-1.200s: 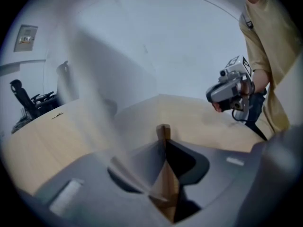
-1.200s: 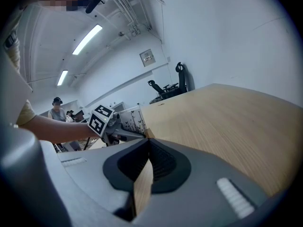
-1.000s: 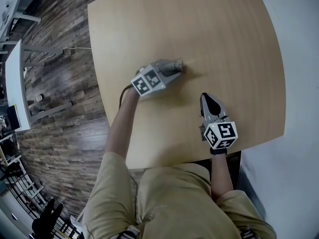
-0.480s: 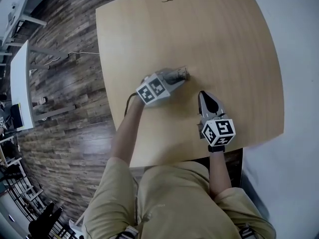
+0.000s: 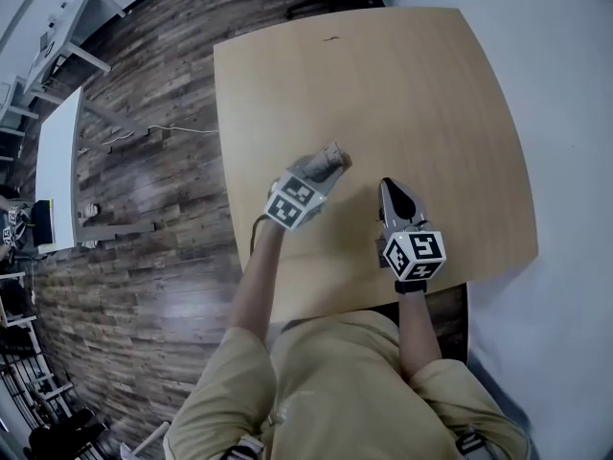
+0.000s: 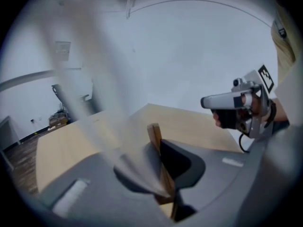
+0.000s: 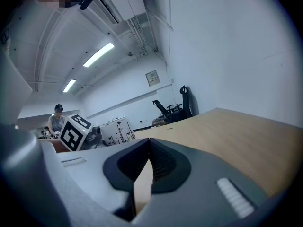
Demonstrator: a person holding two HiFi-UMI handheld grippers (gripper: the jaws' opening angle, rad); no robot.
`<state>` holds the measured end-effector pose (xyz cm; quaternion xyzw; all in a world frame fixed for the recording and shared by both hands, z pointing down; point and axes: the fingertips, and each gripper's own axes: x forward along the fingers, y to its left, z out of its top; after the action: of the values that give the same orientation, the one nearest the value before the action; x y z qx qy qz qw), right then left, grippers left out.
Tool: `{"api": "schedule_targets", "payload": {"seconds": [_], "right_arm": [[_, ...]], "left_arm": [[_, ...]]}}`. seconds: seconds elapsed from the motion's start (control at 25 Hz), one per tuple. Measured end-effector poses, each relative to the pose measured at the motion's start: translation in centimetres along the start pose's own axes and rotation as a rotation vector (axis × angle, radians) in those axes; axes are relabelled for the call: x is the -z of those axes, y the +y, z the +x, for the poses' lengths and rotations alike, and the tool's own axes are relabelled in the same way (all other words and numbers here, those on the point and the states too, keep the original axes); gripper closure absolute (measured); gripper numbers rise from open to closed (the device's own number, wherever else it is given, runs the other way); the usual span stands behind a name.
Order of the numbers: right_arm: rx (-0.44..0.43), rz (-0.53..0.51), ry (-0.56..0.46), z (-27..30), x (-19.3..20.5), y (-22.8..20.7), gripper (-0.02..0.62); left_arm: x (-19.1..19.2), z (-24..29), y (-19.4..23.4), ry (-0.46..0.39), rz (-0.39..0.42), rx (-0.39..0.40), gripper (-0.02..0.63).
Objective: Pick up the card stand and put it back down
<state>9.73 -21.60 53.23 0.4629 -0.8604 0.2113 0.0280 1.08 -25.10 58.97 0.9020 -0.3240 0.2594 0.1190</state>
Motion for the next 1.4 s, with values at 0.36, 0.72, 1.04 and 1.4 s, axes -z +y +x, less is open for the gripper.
{"api": "schedule_targets", "payload": {"seconds": [0.36,0.72,1.04,1.4], "right_arm": [[-0.001,-0.132,-0.082,-4.3,-4.5,6.8,0.589],[0.025,-0.233,-0.139,-8.4,-6.7,12.2,0.589],[0.017,-0.277,-0.163,-11.1,-6.2,16.7,0.589],[-0.003,-0.306,-0.145,-12.7,-5.0,19.8,0.589]], "left_arm": [[-4.6,-10.6,-1.9,-0.145,-0.01,-0.258,0.566],[-5.9,-21.0,-6.2,-0.334,-0.078,-0.476,0.566],[-4.4,-28.2,-8.6,-0.463,-0.072,-0.587,0.566],[-2.9,-31.1,-10.9,-0.497,-0.027,-0.541,0.566]]}}
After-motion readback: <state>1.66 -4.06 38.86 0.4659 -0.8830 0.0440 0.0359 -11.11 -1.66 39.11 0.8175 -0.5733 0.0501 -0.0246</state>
